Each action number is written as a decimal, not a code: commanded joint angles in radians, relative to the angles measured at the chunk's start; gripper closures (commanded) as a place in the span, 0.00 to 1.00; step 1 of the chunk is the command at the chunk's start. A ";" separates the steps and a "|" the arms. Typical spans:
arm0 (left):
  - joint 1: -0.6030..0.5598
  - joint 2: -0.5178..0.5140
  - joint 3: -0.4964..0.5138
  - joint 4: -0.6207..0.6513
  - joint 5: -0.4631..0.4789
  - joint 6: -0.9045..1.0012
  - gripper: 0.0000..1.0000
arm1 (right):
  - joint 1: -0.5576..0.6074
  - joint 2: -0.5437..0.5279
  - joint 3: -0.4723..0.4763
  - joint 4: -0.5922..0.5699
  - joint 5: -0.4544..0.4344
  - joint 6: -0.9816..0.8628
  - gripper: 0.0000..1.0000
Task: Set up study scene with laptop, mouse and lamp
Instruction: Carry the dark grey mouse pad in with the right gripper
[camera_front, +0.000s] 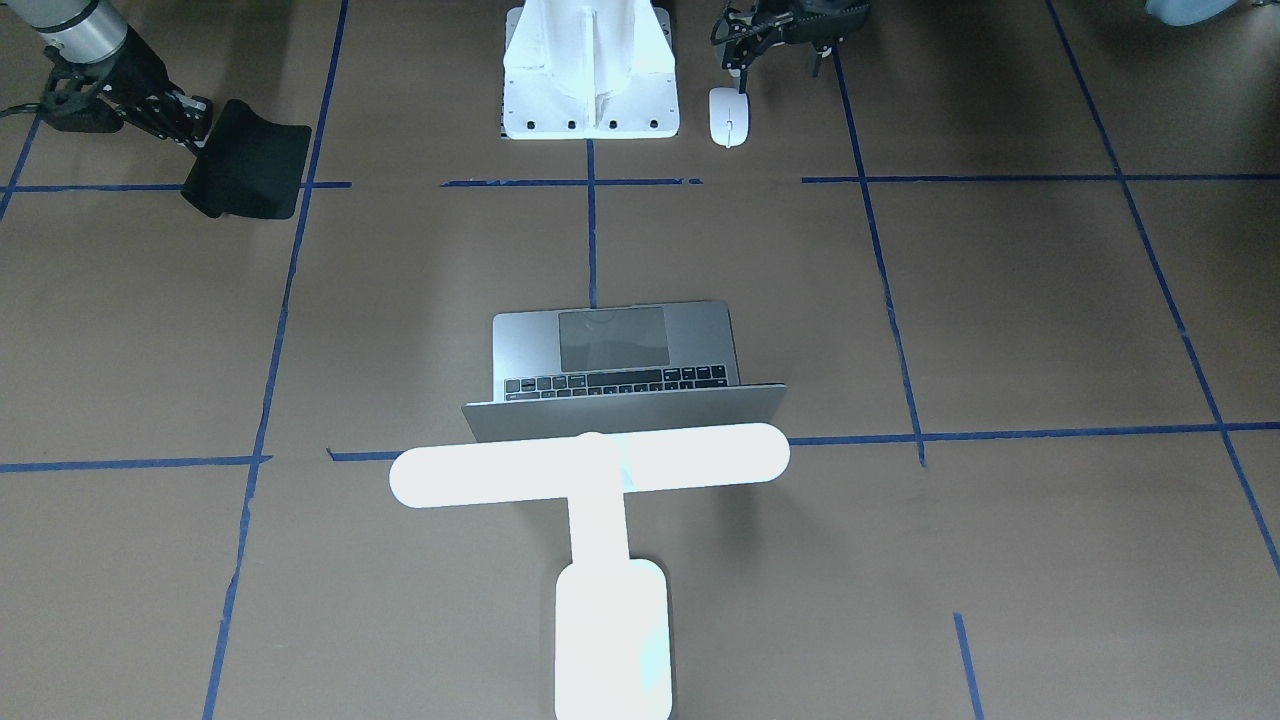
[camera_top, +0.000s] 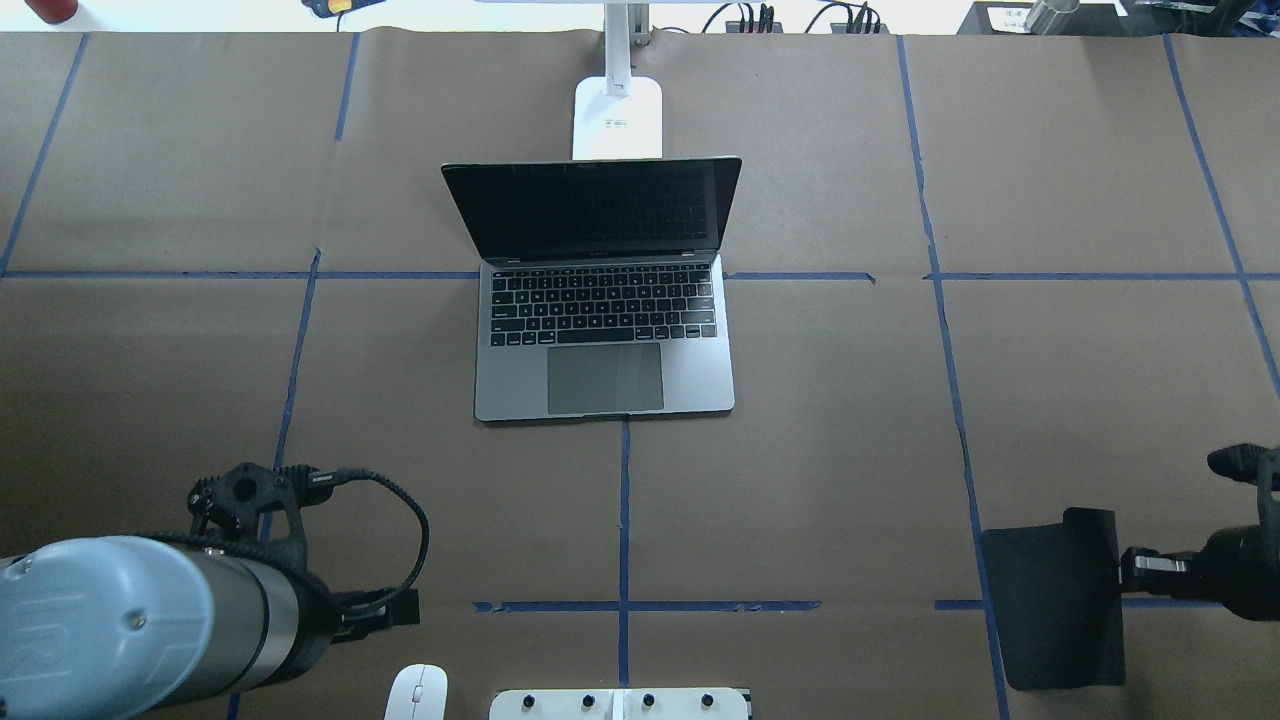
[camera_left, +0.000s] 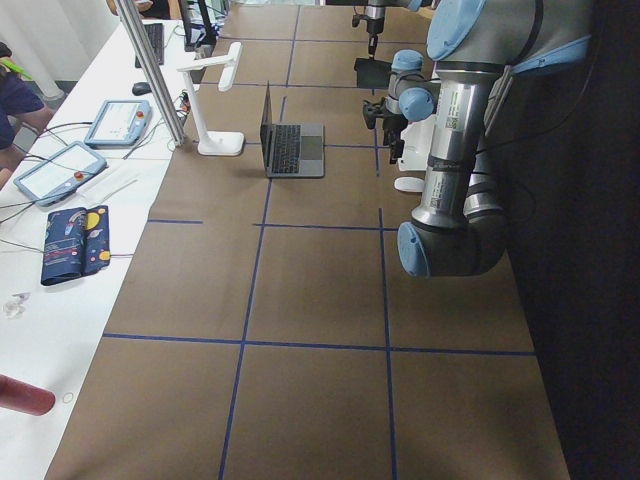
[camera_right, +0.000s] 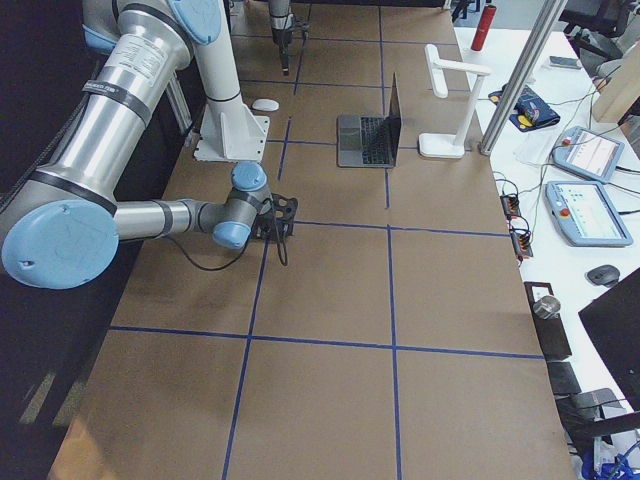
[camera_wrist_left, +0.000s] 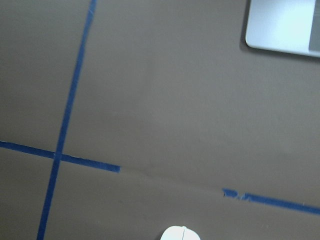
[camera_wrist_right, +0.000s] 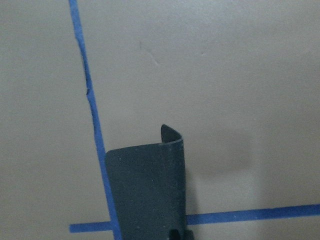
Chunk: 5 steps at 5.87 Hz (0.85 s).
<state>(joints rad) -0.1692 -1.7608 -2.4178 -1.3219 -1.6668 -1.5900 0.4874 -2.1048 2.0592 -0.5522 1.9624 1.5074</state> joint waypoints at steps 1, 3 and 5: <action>0.054 0.084 0.008 -0.106 0.005 0.036 0.00 | 0.105 0.090 -0.028 -0.009 0.105 -0.026 1.00; 0.100 0.093 0.017 -0.106 0.035 0.034 0.00 | 0.156 0.286 -0.041 -0.251 0.133 -0.137 1.00; 0.147 0.092 0.106 -0.210 0.082 0.036 0.00 | 0.204 0.490 -0.050 -0.493 0.147 -0.208 1.00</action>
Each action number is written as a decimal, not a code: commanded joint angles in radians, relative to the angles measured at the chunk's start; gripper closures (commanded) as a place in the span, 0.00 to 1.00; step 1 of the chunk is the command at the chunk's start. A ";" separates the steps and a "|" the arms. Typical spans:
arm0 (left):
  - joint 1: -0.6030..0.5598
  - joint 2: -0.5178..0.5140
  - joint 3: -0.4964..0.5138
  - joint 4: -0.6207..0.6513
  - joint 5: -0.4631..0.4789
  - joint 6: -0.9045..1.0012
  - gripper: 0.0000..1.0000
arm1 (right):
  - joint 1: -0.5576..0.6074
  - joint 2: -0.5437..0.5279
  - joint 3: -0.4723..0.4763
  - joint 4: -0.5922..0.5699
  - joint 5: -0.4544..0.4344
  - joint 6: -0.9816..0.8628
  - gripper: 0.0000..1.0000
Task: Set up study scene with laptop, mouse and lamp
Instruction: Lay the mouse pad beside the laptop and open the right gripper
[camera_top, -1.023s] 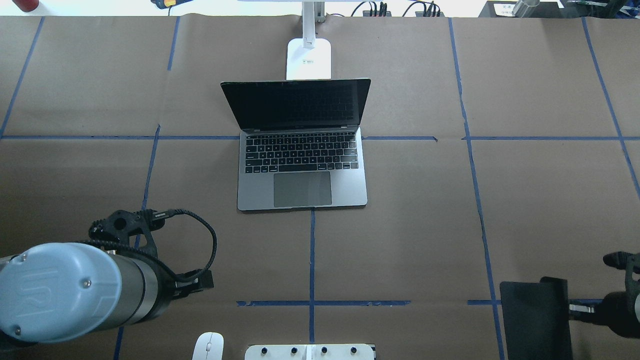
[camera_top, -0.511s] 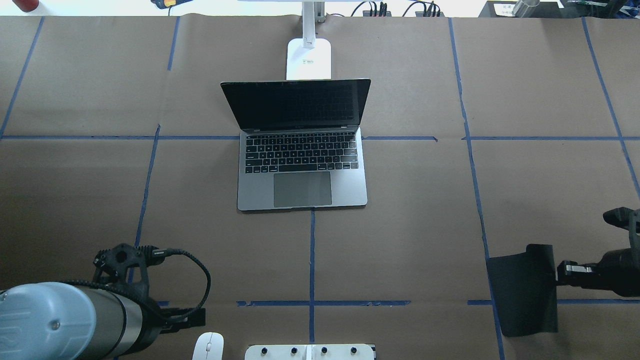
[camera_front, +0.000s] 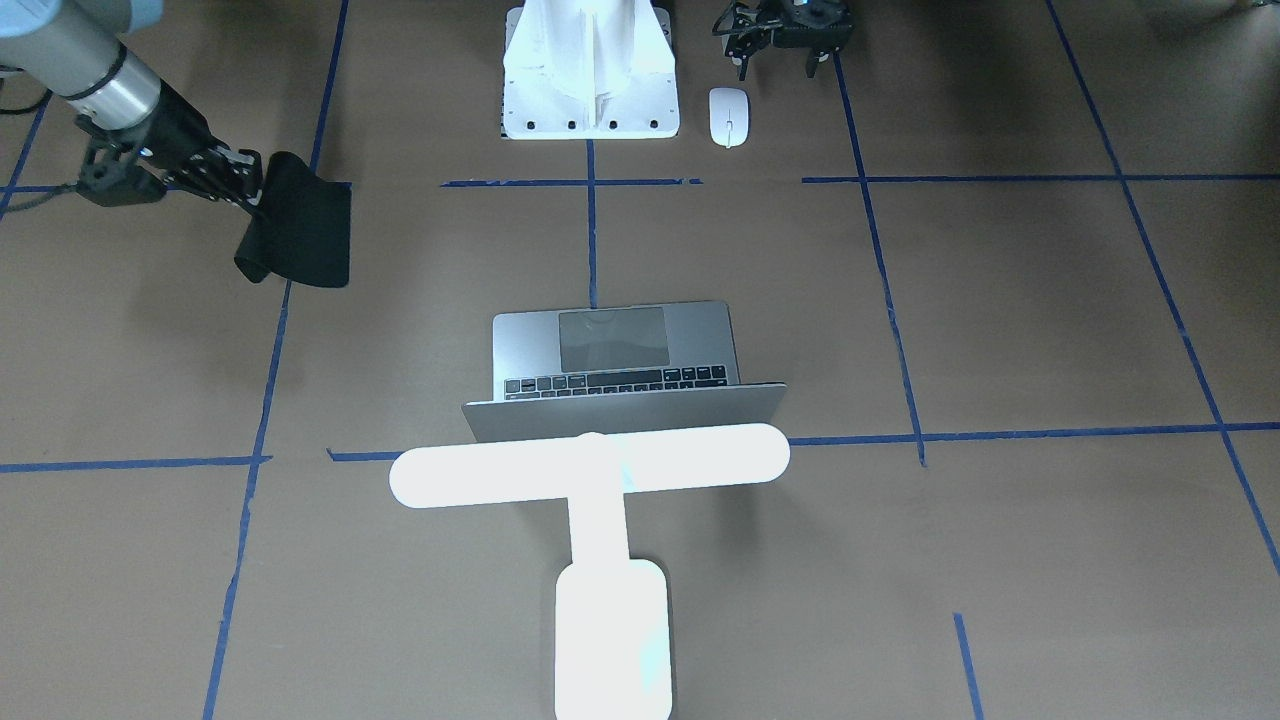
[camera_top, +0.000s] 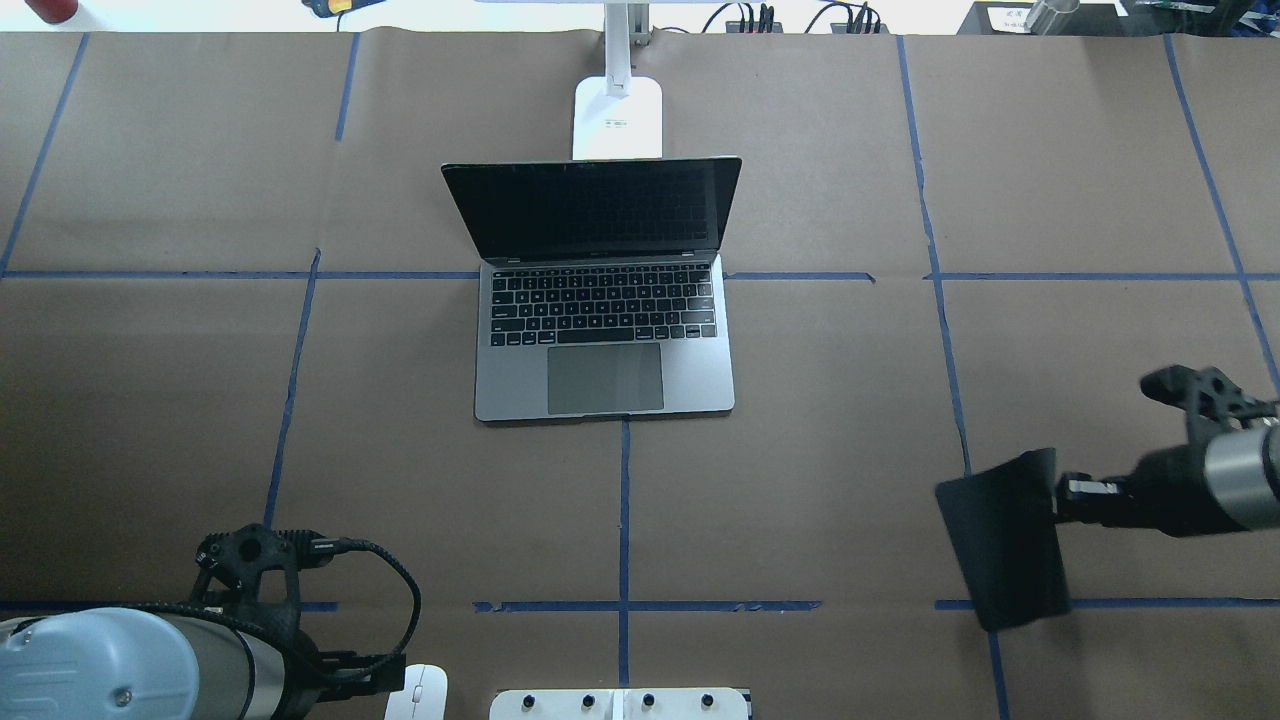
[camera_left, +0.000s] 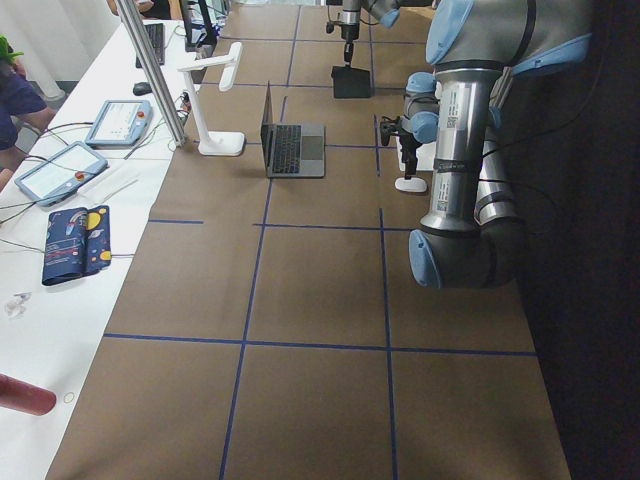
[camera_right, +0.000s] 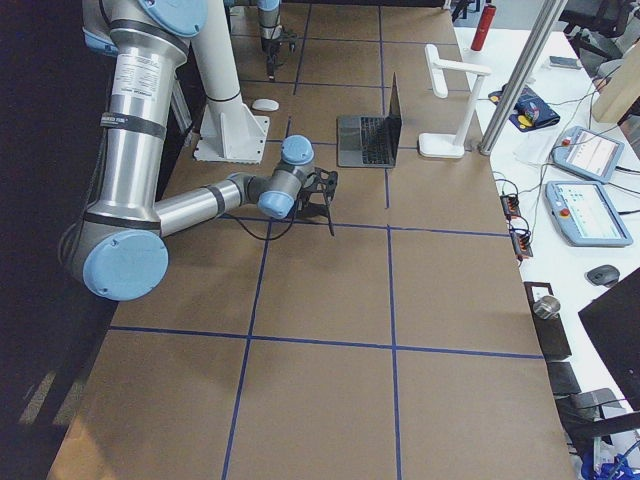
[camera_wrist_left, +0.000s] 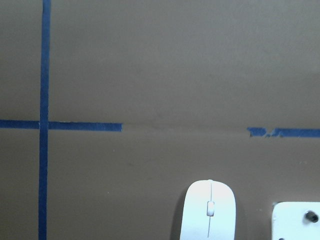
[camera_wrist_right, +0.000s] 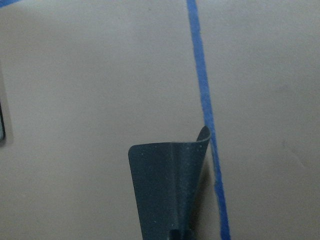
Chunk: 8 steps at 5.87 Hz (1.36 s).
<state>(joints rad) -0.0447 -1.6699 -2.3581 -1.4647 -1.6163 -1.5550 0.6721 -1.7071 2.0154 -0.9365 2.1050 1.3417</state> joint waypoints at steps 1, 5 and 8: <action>0.023 0.002 0.100 -0.135 0.042 0.001 0.00 | 0.033 0.180 -0.053 -0.157 0.004 -0.068 1.00; 0.023 0.001 0.094 -0.138 0.039 0.003 0.00 | 0.049 0.433 -0.308 -0.157 -0.008 -0.070 1.00; 0.023 0.001 0.074 -0.137 0.038 0.001 0.00 | 0.095 0.489 -0.379 -0.159 0.004 -0.076 0.88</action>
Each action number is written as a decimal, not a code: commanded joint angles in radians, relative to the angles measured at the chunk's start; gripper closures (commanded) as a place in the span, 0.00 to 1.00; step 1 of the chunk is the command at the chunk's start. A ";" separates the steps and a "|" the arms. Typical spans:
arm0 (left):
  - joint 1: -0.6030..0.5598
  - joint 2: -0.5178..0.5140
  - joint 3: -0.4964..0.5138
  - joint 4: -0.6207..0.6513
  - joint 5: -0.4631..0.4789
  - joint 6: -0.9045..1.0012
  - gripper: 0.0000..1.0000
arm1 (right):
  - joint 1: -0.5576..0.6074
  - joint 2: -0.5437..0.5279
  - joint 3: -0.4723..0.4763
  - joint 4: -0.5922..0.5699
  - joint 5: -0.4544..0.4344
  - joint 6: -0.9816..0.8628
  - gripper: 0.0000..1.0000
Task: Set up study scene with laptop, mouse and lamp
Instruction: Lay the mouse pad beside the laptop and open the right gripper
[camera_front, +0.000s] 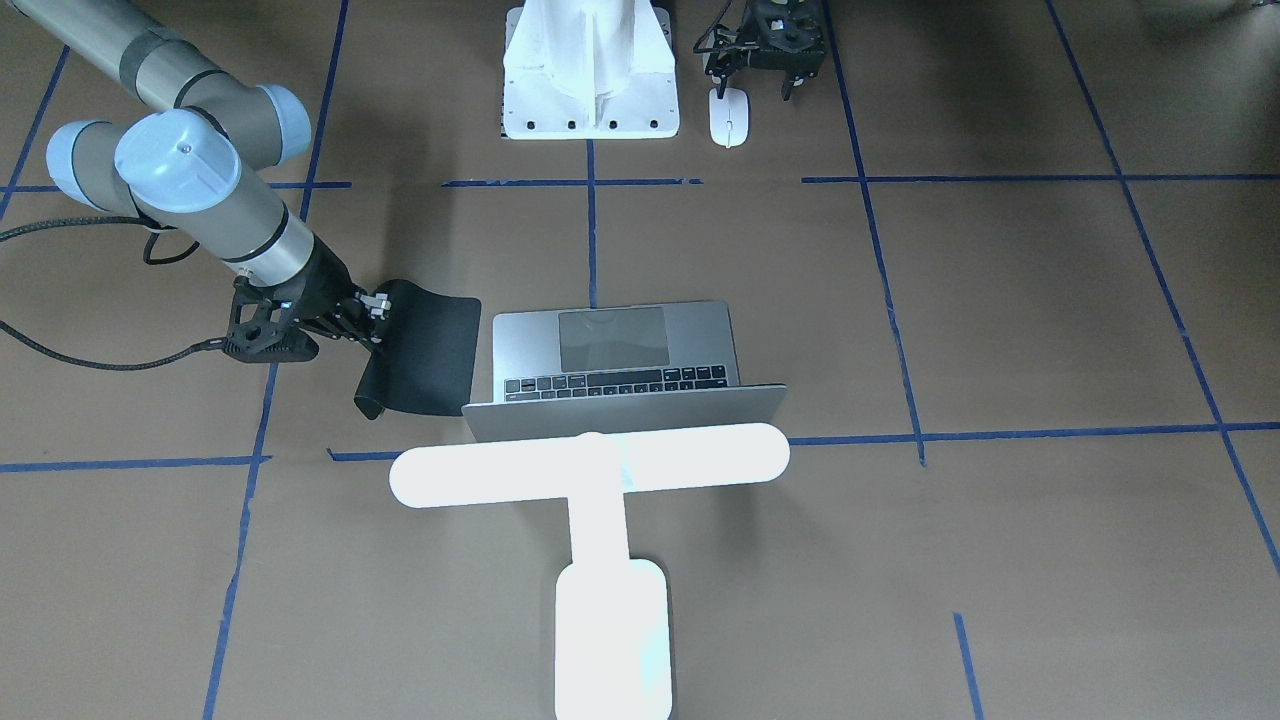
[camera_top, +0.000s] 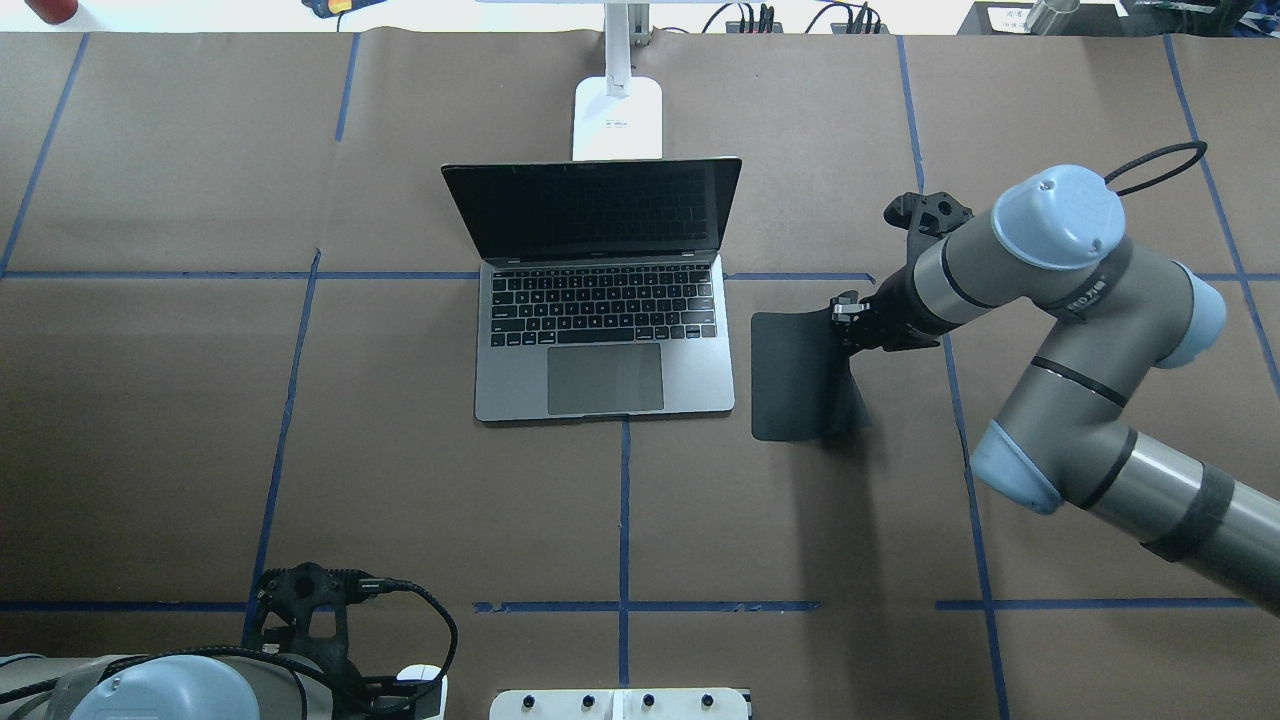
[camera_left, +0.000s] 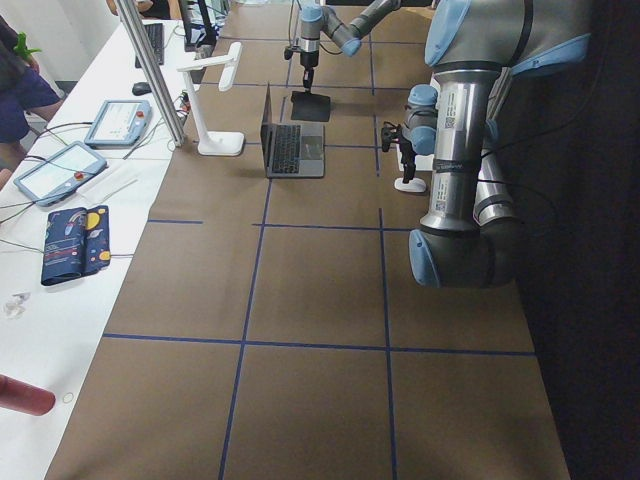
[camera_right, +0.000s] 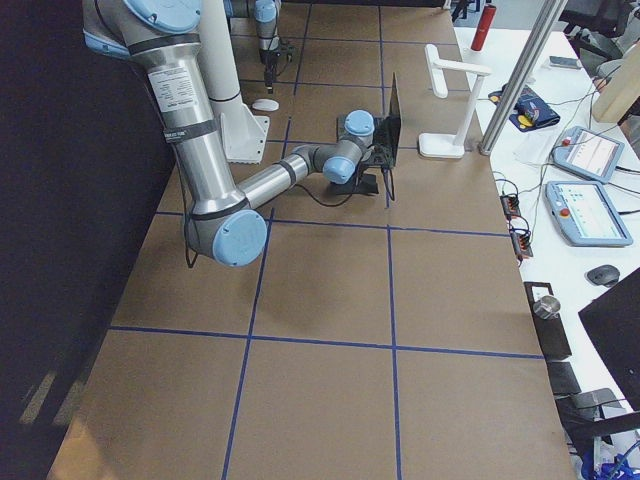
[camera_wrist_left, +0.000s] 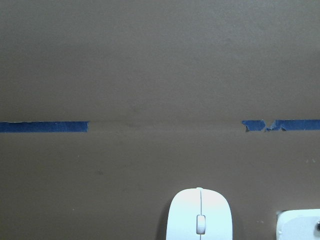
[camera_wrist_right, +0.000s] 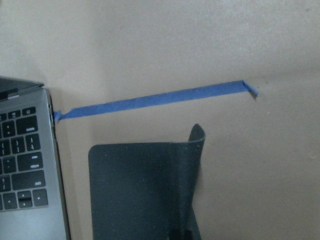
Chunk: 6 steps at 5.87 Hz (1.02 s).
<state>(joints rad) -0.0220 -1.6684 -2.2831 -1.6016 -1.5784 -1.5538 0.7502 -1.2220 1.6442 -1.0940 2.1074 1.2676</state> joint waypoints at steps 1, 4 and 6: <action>0.001 0.001 0.004 0.000 0.001 0.000 0.00 | 0.023 -0.001 -0.009 -0.003 0.006 -0.002 0.21; 0.023 0.002 0.010 0.000 0.003 0.001 0.00 | 0.095 -0.004 0.000 -0.070 0.074 -0.028 0.00; 0.083 0.001 0.025 0.000 0.015 -0.003 0.00 | 0.129 -0.002 0.044 -0.224 0.075 -0.127 0.00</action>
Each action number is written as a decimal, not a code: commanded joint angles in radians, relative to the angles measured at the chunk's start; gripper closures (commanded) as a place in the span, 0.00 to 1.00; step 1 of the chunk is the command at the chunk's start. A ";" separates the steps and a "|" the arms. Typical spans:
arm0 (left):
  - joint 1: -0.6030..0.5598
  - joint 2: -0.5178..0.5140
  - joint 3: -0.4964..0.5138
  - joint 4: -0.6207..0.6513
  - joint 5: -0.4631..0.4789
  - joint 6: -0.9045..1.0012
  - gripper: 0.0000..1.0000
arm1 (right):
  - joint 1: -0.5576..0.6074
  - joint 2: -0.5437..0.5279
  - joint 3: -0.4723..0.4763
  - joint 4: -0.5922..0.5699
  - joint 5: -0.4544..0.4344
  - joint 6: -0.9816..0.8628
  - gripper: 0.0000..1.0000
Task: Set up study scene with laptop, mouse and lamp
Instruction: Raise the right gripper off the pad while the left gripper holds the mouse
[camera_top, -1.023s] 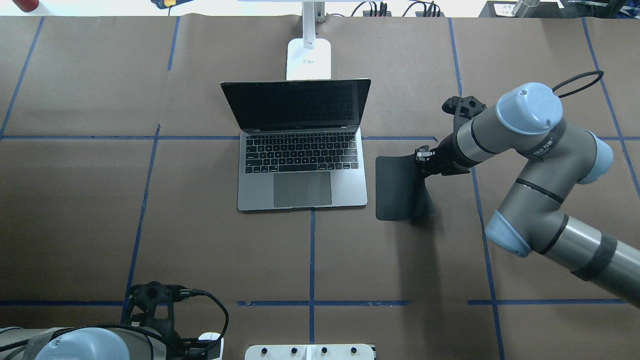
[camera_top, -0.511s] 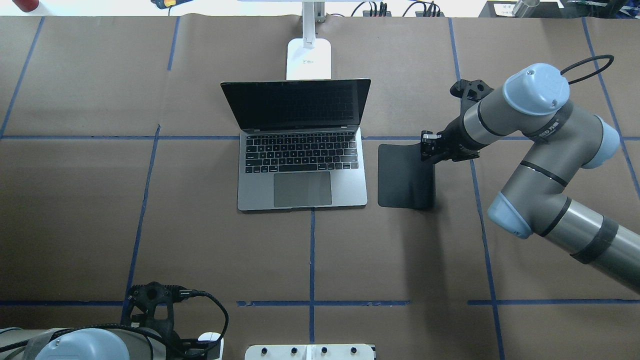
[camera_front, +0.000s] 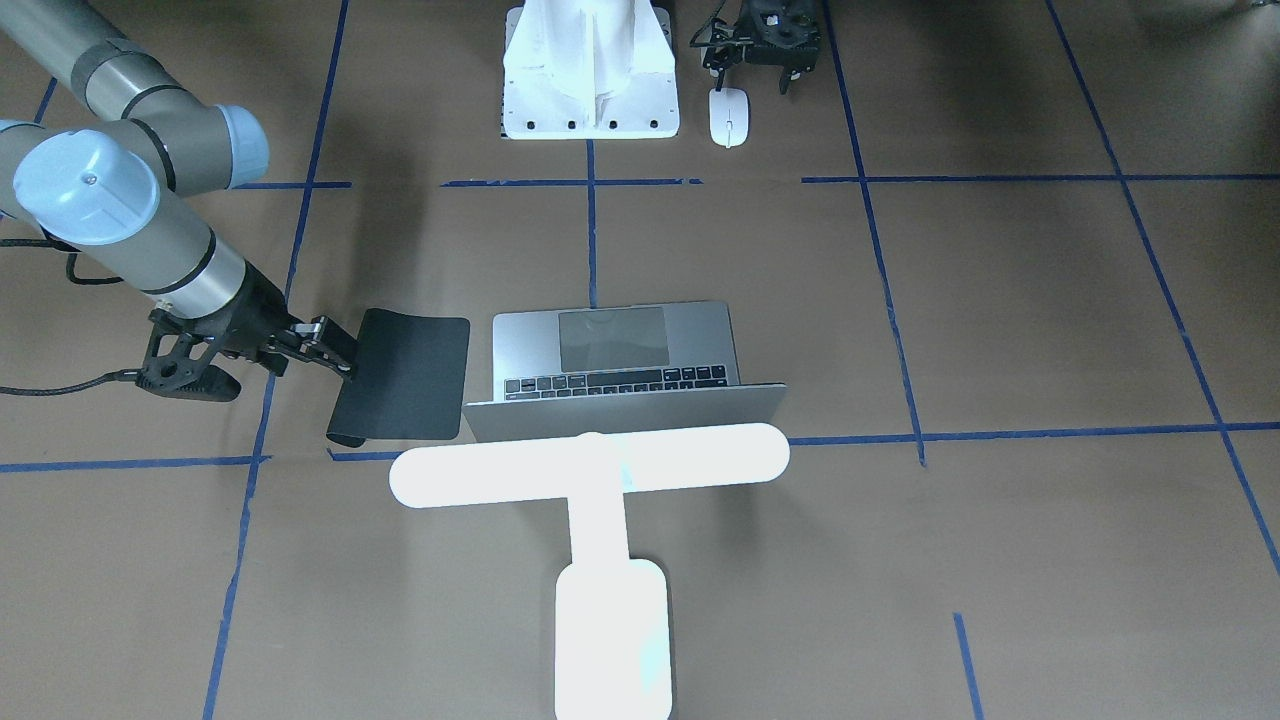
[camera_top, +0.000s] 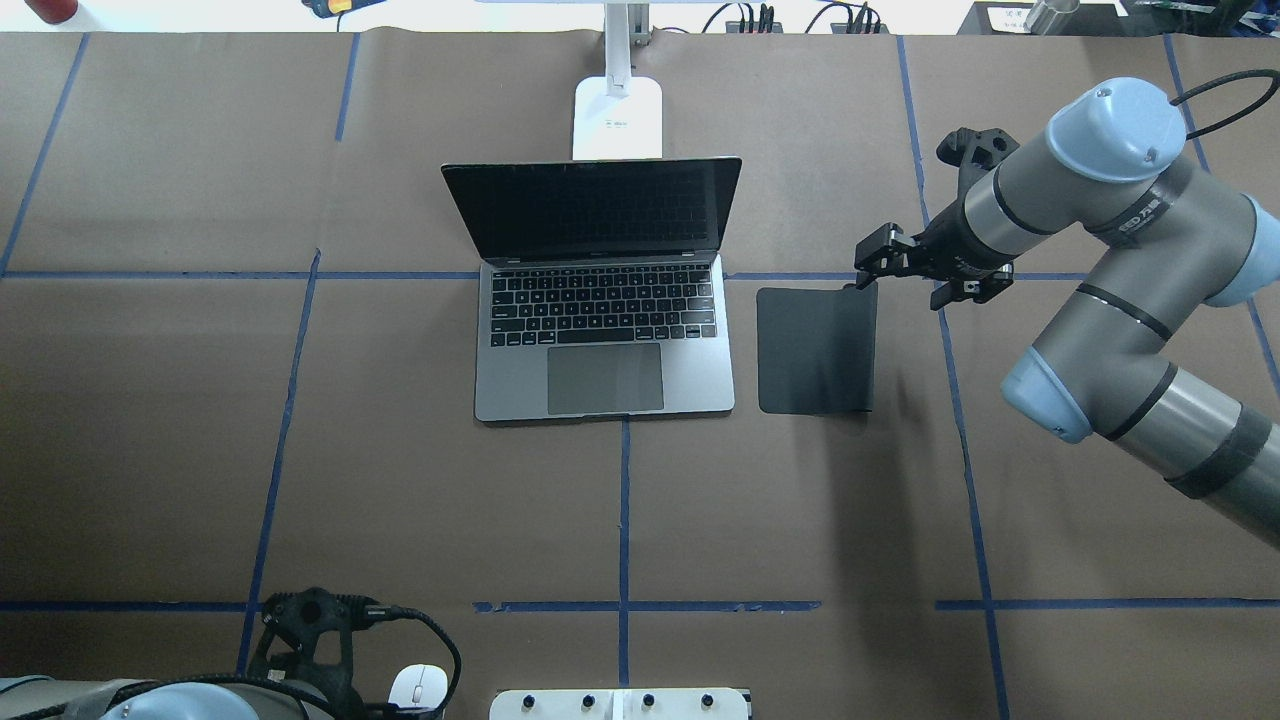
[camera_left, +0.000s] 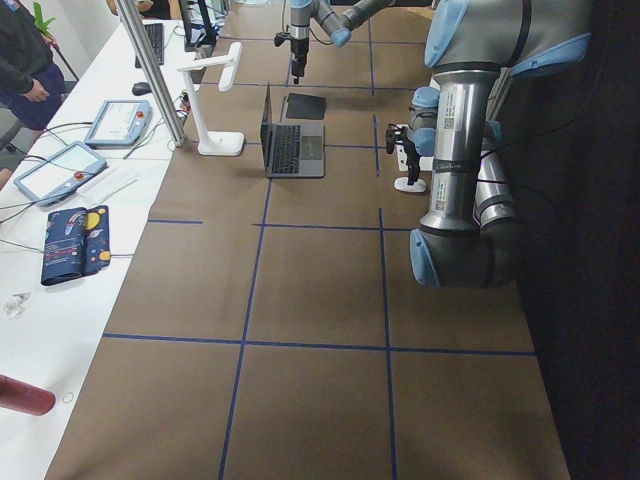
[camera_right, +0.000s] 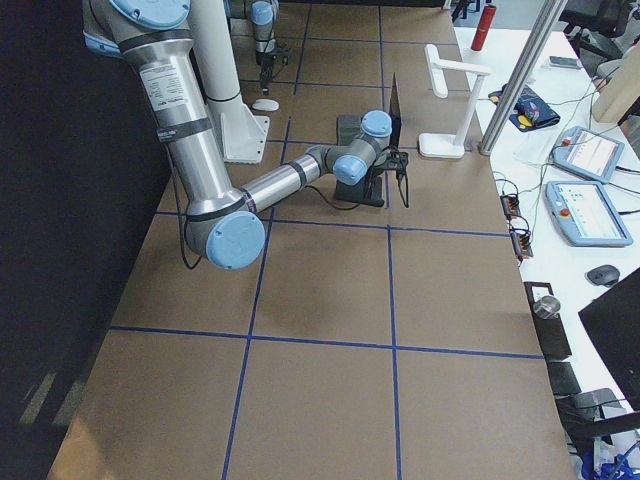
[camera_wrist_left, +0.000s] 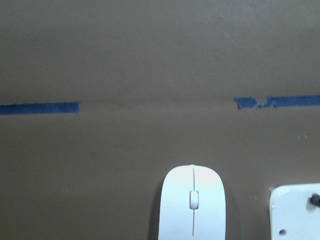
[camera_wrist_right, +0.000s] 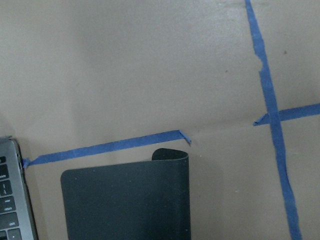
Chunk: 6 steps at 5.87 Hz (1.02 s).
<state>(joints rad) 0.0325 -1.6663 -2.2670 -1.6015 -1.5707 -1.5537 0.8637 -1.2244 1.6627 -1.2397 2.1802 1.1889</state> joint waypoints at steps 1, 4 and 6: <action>0.044 -0.004 0.029 0.000 0.012 -0.003 0.00 | 0.037 0.000 0.087 -0.210 0.001 -0.142 0.00; 0.057 -0.026 0.113 -0.050 0.011 -0.002 0.00 | 0.098 -0.010 0.207 -0.418 0.000 -0.307 0.00; 0.055 -0.049 0.129 -0.063 0.011 0.000 0.00 | 0.101 -0.021 0.221 -0.431 -0.002 -0.316 0.00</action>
<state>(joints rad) 0.0883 -1.6997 -2.1468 -1.6595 -1.5600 -1.5550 0.9629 -1.2420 1.8765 -1.6647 2.1786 0.8776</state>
